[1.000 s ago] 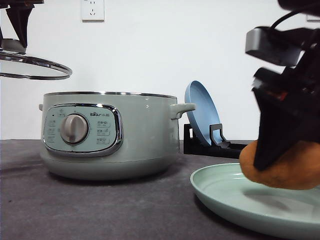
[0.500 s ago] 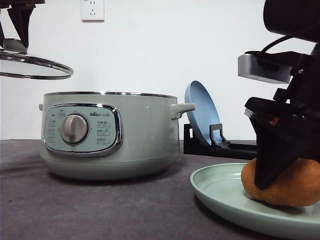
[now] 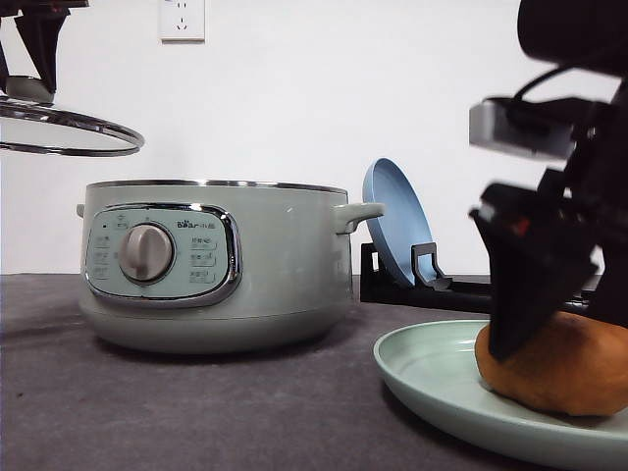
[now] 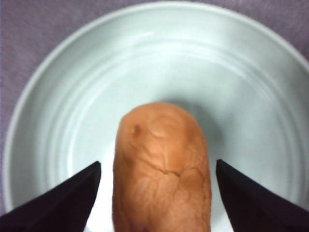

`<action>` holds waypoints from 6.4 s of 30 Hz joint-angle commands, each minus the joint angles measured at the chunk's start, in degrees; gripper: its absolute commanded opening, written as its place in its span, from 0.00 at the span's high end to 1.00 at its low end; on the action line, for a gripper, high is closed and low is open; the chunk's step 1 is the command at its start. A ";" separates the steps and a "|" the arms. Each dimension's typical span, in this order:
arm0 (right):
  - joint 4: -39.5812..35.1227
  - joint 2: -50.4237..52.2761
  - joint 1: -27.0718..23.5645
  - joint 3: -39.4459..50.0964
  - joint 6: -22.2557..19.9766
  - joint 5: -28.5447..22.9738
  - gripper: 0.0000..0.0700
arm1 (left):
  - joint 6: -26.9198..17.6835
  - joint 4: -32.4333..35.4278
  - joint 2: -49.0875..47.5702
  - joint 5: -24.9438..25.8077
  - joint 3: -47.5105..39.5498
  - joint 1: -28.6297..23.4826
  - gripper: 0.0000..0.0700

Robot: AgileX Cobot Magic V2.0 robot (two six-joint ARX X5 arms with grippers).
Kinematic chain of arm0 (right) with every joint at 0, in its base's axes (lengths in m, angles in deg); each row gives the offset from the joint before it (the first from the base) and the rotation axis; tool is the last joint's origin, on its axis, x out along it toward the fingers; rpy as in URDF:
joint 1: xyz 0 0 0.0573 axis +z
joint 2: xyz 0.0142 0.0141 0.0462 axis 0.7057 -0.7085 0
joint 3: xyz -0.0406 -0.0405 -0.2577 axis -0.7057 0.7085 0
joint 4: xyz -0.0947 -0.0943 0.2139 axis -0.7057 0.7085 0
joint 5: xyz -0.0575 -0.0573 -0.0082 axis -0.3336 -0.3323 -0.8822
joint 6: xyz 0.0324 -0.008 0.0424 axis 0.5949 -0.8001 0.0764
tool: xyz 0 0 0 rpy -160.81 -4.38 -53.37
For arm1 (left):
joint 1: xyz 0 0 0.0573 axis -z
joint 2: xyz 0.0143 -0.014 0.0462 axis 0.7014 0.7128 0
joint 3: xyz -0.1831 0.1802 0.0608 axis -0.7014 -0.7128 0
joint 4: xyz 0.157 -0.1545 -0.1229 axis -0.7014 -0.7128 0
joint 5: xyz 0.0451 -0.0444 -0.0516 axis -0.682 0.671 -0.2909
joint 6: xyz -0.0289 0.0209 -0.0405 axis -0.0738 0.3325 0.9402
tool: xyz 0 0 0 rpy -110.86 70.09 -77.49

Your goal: Transfer potato from steamer to green plate

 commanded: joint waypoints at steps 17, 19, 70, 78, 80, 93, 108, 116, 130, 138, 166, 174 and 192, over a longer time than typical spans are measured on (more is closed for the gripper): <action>26.32 21.94 0.57 -29.53 -0.32 -1.10 0.07 | 0.55 1.64 -0.22 0.09 2.23 0.28 0.99; 29.49 24.14 0.57 -32.34 -0.30 -2.95 0.07 | 0.55 1.65 -0.22 0.10 2.23 0.45 0.99; 38.95 36.09 0.57 -39.00 2.37 -10.68 0.06 | 0.52 -1.86 -0.22 0.05 1.81 28.44 0.99; 38.97 36.09 0.57 -39.00 2.35 -10.69 0.06 | 0.55 -1.23 -0.22 0.07 0.06 28.90 0.99; 38.97 36.09 0.57 -39.00 2.35 -10.68 0.06 | 0.55 -0.78 -0.22 0.07 -0.35 29.29 0.99; 38.97 36.09 0.57 -39.00 2.37 -10.70 0.06 | 0.50 2.30 -0.22 0.07 -5.87 31.17 0.99; 38.99 36.09 0.57 -39.00 2.37 -10.70 0.06 | 0.36 3.98 0.38 0.02 -7.72 31.11 0.99; 38.99 36.09 0.57 -39.00 2.35 -11.12 0.06 | 0.26 4.81 0.86 -0.02 -7.74 31.06 0.99; 38.97 36.09 0.55 -39.00 2.37 -11.16 0.06 | -0.11 4.94 4.48 -2.85 -7.74 31.06 0.99; 38.93 36.09 0.57 -39.00 2.37 -11.16 0.06 | -0.62 4.94 4.47 -3.26 -7.74 30.78 0.99; 37.66 36.09 0.57 -39.00 2.59 -11.12 0.06 | -0.77 5.25 0.74 -1.00 -7.73 28.84 0.99; 37.67 36.09 0.57 -39.00 2.59 -11.10 0.06 | -0.77 5.28 0.74 1.48 -7.72 28.87 0.99; 37.73 36.09 0.57 -39.00 2.70 -11.05 0.06 | -0.63 6.97 1.13 1.54 -7.74 29.94 0.99</action>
